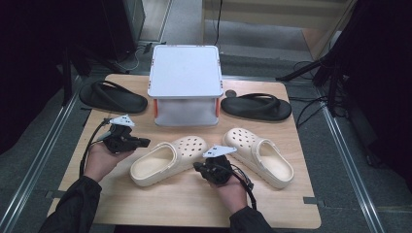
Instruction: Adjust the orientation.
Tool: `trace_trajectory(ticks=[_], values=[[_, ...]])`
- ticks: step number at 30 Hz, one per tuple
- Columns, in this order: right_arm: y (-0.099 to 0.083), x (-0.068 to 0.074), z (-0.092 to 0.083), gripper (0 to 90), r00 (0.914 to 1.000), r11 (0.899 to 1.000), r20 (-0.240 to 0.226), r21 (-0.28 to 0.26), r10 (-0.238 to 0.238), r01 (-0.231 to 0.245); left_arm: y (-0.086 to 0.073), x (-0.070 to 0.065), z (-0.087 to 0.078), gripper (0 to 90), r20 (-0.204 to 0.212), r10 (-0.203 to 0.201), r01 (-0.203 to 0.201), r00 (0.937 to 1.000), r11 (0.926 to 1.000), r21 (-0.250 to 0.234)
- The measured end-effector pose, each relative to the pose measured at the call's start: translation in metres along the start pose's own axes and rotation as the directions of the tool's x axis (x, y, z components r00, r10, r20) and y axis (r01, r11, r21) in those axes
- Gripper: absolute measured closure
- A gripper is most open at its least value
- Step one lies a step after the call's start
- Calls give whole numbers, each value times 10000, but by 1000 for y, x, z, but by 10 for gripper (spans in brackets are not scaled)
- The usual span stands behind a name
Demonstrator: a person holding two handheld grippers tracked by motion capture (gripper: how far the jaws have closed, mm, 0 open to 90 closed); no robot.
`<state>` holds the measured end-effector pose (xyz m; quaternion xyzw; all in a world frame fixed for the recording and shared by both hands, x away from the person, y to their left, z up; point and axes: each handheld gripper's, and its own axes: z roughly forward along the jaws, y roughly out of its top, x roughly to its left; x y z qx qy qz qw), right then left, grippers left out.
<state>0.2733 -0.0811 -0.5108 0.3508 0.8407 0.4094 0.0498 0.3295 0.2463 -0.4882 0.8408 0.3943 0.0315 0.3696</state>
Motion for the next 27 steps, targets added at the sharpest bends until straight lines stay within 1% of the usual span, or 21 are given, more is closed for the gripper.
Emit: trace_trajectory(ticks=[1,2,5,7,9,11,14,15,18,19,22,25,27], values=[[0,1,2,900,10000,10000,-16,26,-27,27,-1,2,3,896,51,-66,65,10000,9999,141],[0,2,4,900,10000,10000,-33,37,-81,81,-2,3,5,896,42,-50,48,10000,9995,309],[1,6,10,900,9998,9998,-91,122,-185,186,-3,4,12,896,144,-81,75,9999,9991,413],[1,6,12,900,9998,9997,-82,146,-197,198,-3,1,15,895,192,33,-43,9998,9985,544],[1,6,16,900,9998,9996,-15,224,-183,183,-3,-1,18,895,147,266,-276,9995,9968,747],[2,5,20,900,9999,9995,51,262,-149,148,-4,-1,18,895,151,184,-194,9997,9974,700],[2,6,22,900,9999,9996,41,264,-142,141,-6,0,18,896,207,-8,-5,9998,9981,619],[2,6,23,900,9999,9995,47,305,-102,101,-6,0,18,896,180,40,-52,9998,9977,680],[1,6,25,900,9999,9993,42,349,-132,130,-8,-2,17,895,205,70,-84,9998,9975,699],[1,7,27,900,9999,9989,63,436,-159,157,-8,-3,17,895,180,127,-139,9998,9976,682],[1,6,27,900,9998,9988,76,455,-170,166,-10,-4,16,895,151,93,-103,9998,9978,658],[2,4,27,900,9999,9990,83,432,-72,68,-12,-7,15,895,200,45,-58,9998,9978,663],[2,1,28,900,10000,9992,14,390,34,-35,-13,-9,14,895,91,73,-79,9999,9977,667]])
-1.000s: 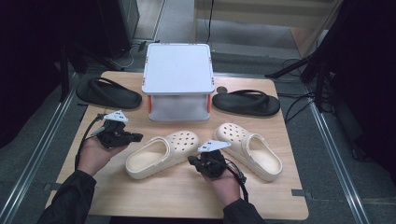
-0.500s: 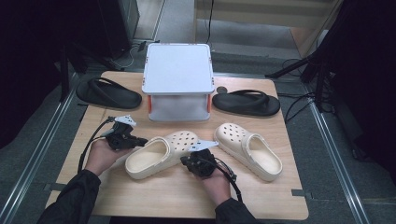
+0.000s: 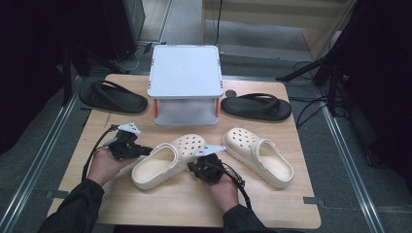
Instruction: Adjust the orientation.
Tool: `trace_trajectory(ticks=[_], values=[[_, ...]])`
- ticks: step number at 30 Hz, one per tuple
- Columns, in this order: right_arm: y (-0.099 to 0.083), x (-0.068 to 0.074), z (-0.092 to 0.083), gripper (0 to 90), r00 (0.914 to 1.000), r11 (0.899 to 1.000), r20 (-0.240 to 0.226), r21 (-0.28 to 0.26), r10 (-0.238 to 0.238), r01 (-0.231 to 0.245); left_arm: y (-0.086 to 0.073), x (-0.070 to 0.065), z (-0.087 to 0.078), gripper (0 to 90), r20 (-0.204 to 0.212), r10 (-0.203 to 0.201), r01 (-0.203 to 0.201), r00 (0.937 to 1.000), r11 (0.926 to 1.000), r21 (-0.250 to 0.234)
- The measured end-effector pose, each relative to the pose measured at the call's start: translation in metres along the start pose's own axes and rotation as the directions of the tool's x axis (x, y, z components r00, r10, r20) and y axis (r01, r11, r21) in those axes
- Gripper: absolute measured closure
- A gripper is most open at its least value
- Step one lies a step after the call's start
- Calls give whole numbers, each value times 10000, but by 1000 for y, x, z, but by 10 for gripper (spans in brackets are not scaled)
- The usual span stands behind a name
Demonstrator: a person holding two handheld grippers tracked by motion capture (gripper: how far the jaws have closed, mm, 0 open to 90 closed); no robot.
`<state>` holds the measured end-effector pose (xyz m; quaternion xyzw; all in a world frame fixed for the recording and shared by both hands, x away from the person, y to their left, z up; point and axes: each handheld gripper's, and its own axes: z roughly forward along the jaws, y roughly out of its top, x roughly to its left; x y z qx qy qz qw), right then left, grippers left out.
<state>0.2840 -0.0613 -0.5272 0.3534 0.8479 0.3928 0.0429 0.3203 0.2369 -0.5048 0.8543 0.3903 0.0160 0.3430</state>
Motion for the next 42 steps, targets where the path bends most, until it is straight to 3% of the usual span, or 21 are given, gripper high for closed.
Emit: trace_trajectory(ticks=[11,25,32,36,38,42], values=[[8,-10,3,900,9995,9995,22,62,301,-301,-11,-15,-4,897,-99,-12,12,10000,10000,52],[20,-16,11,900,9994,9994,56,60,328,-328,-23,-39,-8,895,-121,-94,94,9999,10000,-15],[24,-19,13,900,9991,9992,76,60,406,-407,-27,-49,-6,894,-204,-347,344,9992,9993,-166],[27,-20,15,900,9991,9991,98,36,415,-415,-28,-57,-5,882,-133,-180,179,9997,9998,-106],[28,-20,16,900,9991,9992,89,10,406,-406,-29,-58,-5,874,-188,-174,172,9997,9998,-104],[29,-20,16,900,9995,9996,101,20,296,-296,-30,-52,-4,838,-62,-533,531,9986,9983,-250]])
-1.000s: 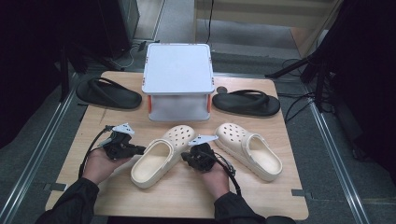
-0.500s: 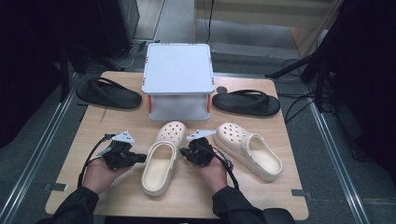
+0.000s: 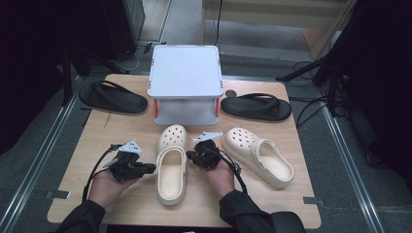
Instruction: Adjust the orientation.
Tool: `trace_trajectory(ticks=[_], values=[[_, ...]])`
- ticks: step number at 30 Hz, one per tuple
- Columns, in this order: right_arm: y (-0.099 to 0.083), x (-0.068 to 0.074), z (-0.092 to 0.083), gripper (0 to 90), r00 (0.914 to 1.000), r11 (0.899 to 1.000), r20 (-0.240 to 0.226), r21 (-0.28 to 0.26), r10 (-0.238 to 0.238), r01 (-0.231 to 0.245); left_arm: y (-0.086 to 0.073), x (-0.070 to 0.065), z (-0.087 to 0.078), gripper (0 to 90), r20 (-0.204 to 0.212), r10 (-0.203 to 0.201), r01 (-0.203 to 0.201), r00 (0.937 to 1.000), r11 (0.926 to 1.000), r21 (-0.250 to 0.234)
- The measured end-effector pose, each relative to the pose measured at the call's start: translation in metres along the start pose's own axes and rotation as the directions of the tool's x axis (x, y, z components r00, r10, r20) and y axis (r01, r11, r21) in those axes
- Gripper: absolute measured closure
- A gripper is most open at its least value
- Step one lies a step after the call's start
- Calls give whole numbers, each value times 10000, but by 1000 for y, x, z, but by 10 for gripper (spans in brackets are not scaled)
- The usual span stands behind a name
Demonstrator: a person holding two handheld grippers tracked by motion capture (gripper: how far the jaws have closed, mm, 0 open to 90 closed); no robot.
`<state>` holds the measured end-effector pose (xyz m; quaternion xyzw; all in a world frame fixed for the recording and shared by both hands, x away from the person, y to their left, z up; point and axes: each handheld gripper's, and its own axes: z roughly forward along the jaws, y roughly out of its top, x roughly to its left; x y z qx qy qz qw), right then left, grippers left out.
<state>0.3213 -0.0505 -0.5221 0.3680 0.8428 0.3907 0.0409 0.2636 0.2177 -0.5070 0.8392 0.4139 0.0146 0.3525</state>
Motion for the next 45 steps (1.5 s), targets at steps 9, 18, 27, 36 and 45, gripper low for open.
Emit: trace_trajectory(ticks=[9,18,27,36,45], values=[[3,-5,-15,752,9998,9994,-155,-351,-80,75,-3,9,-12,541,-195,-180,173,9996,9992,-351],[-4,-11,-40,641,9997,9992,-245,-394,-96,86,-1,21,-15,370,-93,-394,389,9992,9980,-506],[-18,-13,-69,618,9992,9979,-325,-601,-251,231,6,28,-14,352,-227,-190,178,9996,9985,-516],[-32,-21,-96,606,9998,9965,56,-812,-182,186,14,33,-12,350,-527,-72,47,9986,9988,-488],[-47,-37,-125,606,9980,9937,466,-1056,437,-386,20,39,-15,355,-552,-139,101,9984,9977,-677]])
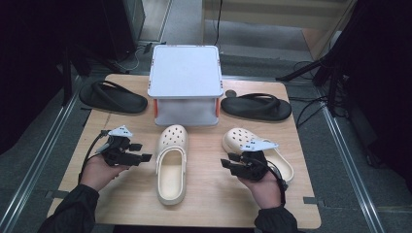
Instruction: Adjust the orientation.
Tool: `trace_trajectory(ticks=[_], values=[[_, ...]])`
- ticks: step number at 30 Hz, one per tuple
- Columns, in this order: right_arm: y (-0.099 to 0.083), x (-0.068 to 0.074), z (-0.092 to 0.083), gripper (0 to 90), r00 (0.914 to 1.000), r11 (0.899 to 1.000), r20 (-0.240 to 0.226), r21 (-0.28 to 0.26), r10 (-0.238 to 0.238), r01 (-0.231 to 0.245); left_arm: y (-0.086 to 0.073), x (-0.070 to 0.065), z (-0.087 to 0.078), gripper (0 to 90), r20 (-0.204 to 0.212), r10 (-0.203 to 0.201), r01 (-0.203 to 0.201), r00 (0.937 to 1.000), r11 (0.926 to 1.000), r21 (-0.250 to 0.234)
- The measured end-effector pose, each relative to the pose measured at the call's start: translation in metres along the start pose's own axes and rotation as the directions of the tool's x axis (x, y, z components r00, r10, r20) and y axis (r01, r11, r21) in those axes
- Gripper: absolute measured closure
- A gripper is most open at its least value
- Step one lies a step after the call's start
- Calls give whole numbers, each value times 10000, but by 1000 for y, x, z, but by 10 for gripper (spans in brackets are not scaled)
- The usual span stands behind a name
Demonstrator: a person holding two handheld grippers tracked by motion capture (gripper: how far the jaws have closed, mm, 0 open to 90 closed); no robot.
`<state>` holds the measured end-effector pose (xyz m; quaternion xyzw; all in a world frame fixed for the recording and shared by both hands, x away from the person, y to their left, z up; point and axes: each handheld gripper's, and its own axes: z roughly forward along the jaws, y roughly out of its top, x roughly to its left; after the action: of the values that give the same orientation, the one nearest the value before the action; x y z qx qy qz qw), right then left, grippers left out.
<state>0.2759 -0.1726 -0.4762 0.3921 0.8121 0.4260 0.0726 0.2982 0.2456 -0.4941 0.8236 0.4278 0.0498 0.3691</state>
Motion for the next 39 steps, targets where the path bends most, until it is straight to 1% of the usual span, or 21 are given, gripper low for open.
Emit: trace_trajectory(ticks=[1,5,7,8,10,11,12,15,16,17,20,23,25,27,31,33,34,35,36,38,39], values=[[-3,-4,-7,606,9999,10000,133,-83,28,-26,1,1,0,356,-17,16,-16,10000,10000,5],[-8,-9,-18,608,9994,9998,294,-163,154,-149,3,3,1,359,-26,6,-6,10000,10000,19],[-14,-14,-26,610,9984,9994,493,-216,277,-266,5,3,2,364,-62,6,-6,10000,10000,22],[-14,-14,-26,610,9984,9994,493,-216,277,-266,6,4,2,364,-14,45,-45,10000,10000,-50],[-18,-18,-33,610,9972,9990,636,-254,396,-380,7,6,4,368,80,-67,68,9999,9999,-130],[-20,-19,-36,610,9963,9986,711,-269,484,-466,9,6,5,369,103,-61,61,9999,10000,7],[-22,-21,-39,610,9956,9984,787,-297,510,-488,10,6,6,369,20,66,-66,10000,10000,60],[-29,-26,-51,611,9921,9970,1047,-405,692,-653,13,6,8,370,67,115,-115,9999,9999,32],[-29,-26,-51,611,9921,9970,1047,-405,692,-653,14,6,9,370,70,110,-111,9999,9999,97],[-33,-28,-56,612,9897,9961,1187,-467,796,-745,14,6,10,370,94,111,-112,9999,9999,101],[-36,-31,-61,612,9881,9953,1276,-573,853,-785,15,7,11,370,132,107,-109,9999,9998,137],[-40,-37,-70,613,9836,9932,1489,-715,1018,-920,15,6,11,370,101,112,-114,9999,9999,129],[-41,-39,-71,614,9829,9928,1523,-759,1034,-927,15,6,10,370,67,106,-106,9999,9999,110],[-42,-45,-73,616,9799,9916,1634,-795,1144,-1025,15,6,8,370,22,93,-93,10000,9999,73],[-40,-51,-70,616,9792,9924,1704,-740,1100,-986,10,6,5,370,-16,24,-23,10000,10000,65],[-37,-56,-63,616,9801,9931,1663,-623,1087,-996,6,6,2,369,-60,-14,14,10000,10000,66],[-37,-56,-63,616,9801,9931,1663,-623,1087,-996,4,6,0,369,-75,-23,23,10000,10000,46],[-34,-60,-57,616,9820,9939,1575,-536,1040,-967,2,6,-1,368,-98,-69,70,9999,10000,51],[-34,-60,-57,616,9820,9939,1575,-536,1040,-967,0,6,-3,368,-126,-101,101,9999,9999,-3],[-30,-65,-47,618,9879,9963,1307,-330,833,-797,-4,7,-6,368,-173,-258,257,9995,9997,-40],[-30,-65,-47,618,9879,9963,1307,-330,833,-797,-6,8,-8,368,-222,-256,255,9994,9997,-42]])
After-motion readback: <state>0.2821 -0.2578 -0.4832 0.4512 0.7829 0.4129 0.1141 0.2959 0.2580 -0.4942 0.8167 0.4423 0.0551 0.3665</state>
